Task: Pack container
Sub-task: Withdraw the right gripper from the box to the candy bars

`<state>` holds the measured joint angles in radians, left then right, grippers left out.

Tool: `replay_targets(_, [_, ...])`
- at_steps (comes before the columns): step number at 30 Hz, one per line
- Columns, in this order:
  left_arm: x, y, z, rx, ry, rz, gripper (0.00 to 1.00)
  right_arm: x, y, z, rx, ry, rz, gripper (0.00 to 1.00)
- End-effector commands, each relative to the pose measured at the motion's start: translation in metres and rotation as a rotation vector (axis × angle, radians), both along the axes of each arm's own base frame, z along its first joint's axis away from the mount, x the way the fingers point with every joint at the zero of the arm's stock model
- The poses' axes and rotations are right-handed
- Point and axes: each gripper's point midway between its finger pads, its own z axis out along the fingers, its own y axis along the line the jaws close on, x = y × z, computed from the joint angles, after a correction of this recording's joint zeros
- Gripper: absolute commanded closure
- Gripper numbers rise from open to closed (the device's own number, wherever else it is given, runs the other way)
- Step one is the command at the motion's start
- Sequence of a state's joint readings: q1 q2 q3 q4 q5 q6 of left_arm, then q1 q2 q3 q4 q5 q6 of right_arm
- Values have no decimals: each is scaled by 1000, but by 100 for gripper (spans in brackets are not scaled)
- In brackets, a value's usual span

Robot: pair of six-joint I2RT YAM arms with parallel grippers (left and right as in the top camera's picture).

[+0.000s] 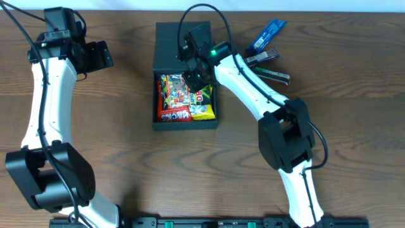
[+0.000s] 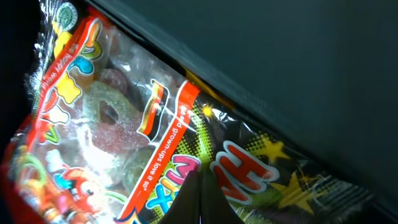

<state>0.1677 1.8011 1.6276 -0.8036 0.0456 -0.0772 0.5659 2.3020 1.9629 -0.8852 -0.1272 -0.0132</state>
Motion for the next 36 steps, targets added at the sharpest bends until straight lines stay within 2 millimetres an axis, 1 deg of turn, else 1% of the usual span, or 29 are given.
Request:
replay_targets(1, [2, 2, -1, 7, 5, -5, 5, -3, -8, -16, -28, 24, -50, 98])
replay_targets(3, [2, 2, -1, 7, 6, -5, 5, -3, -8, -18, -27, 25, -53, 99])
replay_targets(7, [2, 2, -1, 7, 6, -5, 5, 3, -5, -15, -11, 0, -54, 99])
replay_targets(9, [2, 2, -1, 7, 6, -5, 5, 6, -3, -11, -1, -10, -59, 99])
replay_targets(10, [2, 2, -1, 7, 6, -5, 4, 9, -1, -4, 10, -19, -68, 99])
replay_targets(13, [1, 2, -1, 7, 6, -5, 5, 21, 7, 33, 54, -76, -71, 99])
replay_targets(14, [1, 2, -1, 7, 6, -5, 5, 25, 9, 49, 72, -103, -71, 99])
replay_targets(15, [2, 2, -1, 7, 6, -5, 5, 31, 12, 72, 98, -143, -73, 98])
replay_targets(17, [1, 2, -1, 7, 6, -5, 5, 43, 10, 108, 140, -216, -83, 98])
replay_targets(18, [1, 2, -1, 7, 6, -5, 5, 52, 4, 126, 159, -255, -101, 96])
replay_targets(19, [1, 2, -1, 7, 6, -5, 5, 58, -3, 136, 171, -274, -122, 89])
replay_targets(20, [1, 2, -1, 7, 6, -5, 5, 65, -11, 143, 183, -284, -153, 77])
replay_targets(21, [1, 2, -1, 7, 6, -5, 5, 71, -21, 148, 194, -287, -190, 72])
replay_targets(22, [1, 2, -1, 7, 6, -5, 5, 80, -36, 151, 206, -282, -251, 71])
replay_targets(24, [1, 2, -1, 7, 6, -5, 5, 95, -66, 150, 217, -269, -385, 54])
replay_targets(26, [2, 2, -1, 7, 6, -5, 4, 110, -102, 145, 212, -260, -550, 38])
replay_targets(28, [2, 2, -1, 7, 6, -5, 5, 119, -127, 142, 229, -245, -666, 32])
replay_targets(30, [2, 2, -1, 7, 6, -5, 5, 128, -150, 140, 237, -247, -751, 29])
replay_targets(33, [2, 2, -1, 7, 5, -5, 5, 142, -171, 128, 226, -256, -814, 20])
replay_targets(36, [2, 2, -1, 8, 4, -5, 5, 153, -179, 112, 219, -250, -835, 8])
